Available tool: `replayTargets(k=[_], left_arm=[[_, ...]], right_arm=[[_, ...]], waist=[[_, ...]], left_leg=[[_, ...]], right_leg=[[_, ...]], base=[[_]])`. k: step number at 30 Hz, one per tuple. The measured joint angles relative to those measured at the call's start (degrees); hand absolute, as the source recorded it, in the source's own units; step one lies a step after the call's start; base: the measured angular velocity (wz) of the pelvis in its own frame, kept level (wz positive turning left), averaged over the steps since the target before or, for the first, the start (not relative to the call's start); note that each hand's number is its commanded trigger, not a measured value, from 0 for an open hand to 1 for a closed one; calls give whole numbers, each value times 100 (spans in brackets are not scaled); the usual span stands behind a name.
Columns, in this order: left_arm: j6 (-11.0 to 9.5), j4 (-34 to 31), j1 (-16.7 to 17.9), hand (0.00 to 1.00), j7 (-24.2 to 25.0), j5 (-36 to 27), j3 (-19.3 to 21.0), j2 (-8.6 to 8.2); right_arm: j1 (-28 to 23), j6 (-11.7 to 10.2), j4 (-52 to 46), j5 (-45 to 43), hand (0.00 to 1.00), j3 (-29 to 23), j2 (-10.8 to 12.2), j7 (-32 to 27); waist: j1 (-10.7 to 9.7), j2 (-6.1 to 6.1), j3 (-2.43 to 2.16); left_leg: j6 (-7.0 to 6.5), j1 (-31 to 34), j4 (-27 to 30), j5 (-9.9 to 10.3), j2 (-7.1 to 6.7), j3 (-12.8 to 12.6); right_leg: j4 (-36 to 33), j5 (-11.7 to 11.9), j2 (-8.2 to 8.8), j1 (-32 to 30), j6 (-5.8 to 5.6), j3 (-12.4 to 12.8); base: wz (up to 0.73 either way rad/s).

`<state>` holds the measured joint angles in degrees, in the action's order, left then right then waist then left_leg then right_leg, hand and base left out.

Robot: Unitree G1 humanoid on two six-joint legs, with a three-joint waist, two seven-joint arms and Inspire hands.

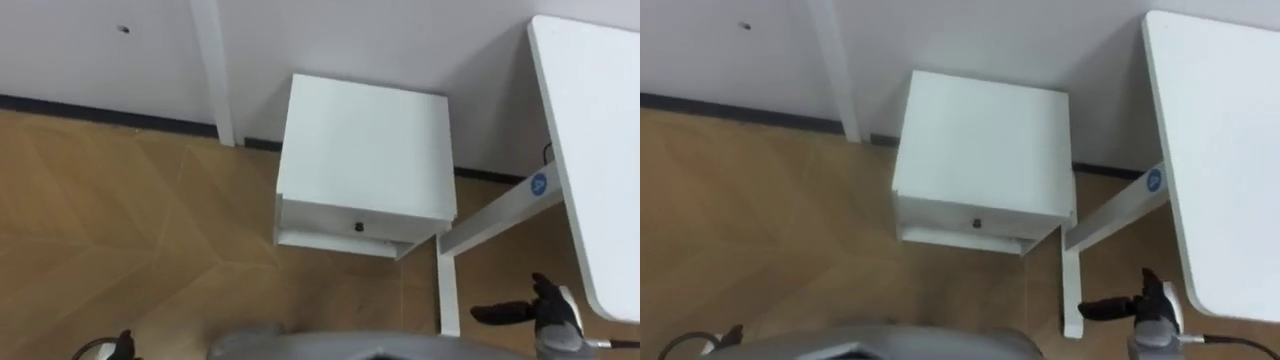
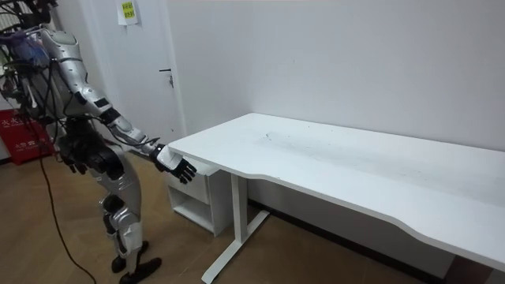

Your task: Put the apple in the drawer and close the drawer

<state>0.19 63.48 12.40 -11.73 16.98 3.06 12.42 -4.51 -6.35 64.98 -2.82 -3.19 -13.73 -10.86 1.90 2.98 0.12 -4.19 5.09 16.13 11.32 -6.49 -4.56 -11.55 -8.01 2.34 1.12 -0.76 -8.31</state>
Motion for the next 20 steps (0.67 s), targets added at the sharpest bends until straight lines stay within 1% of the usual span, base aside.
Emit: replayTargets(k=[2,3,5,6,9,11,12,13,15,17,18,20], left_arm=[[57,-69,-22,0,-37,11,8,9],[78,-75,-59,0,-38,19,9,9],[80,-74,-68,0,-37,19,9,7],[78,-75,-76,0,-37,16,9,6],[70,-69,-157,0,-37,18,8,-11],[49,-70,-174,0,-41,11,8,-22],[13,-71,-190,0,-47,3,8,-39],[-30,-70,-192,0,-49,2,7,-44],[-48,-72,-185,0,-49,11,6,-75],[-54,-71,-159,0,-46,67,10,-110],[-55,-70,-119,0,-30,73,11,-124],[-54,-69,-72,0,3,83,13,-128]], right_arm=[[0,-5,147,5,0,161,20,50],[-14,1,250,19,0,199,48,121],[-62,2,422,63,0,198,117,210],[-123,2,472,90,0,198,166,246],[-123,-5,589,208,0,199,230,384],[-127,-5,643,299,0,199,244,452],[-130,-5,646,361,0,198,248,459],[-123,-4,640,440,0,199,266,461],[-145,1,635,519,0,199,270,461],[-217,17,636,547,0,192,270,478],[-258,20,633,555,0,192,271,497],[-328,24,622,561,0,189,272,563]], waist=[[-5,4,-3],[-14,17,9],[-39,20,16],[-40,28,11],[-78,16,22],[-87,0,28],[-129,-41,38],[-143,-59,47],[-166,-94,49],[-171,-128,61],[-175,-152,53],[-175,-165,58]], left_leg=[[13,-6,-54,-10,1,10],[12,-32,-79,-15,1,31],[12,-84,-103,-15,10,57],[12,-130,-139,-15,21,64],[-13,-147,-165,-28,70,60],[-128,-166,-207,-69,86,60],[-387,-181,-251,-111,110,61],[-430,-184,-256,-117,123,61],[-429,-198,-280,-117,137,57],[-424,-253,-314,-115,144,56],[-418,-290,-341,-112,147,58],[-413,-332,-355,-108,151,58]], right_leg=[[99,20,-15,19,-34,17],[156,33,-22,94,-55,16],[237,33,-32,181,-66,20],[288,31,-33,199,-67,25],[293,10,-81,211,-39,29],[292,-20,-108,210,9,28],[293,-36,-148,210,35,28],[294,-52,-160,209,55,27],[292,-64,-171,205,75,30],[293,-71,-176,210,82,27],[292,-71,-180,234,81,27],[294,-72,-183,275,80,27]], base=[[0],[4],[2],[0],[-3],[0],[0],[0],[0],[0],[0],[0]])
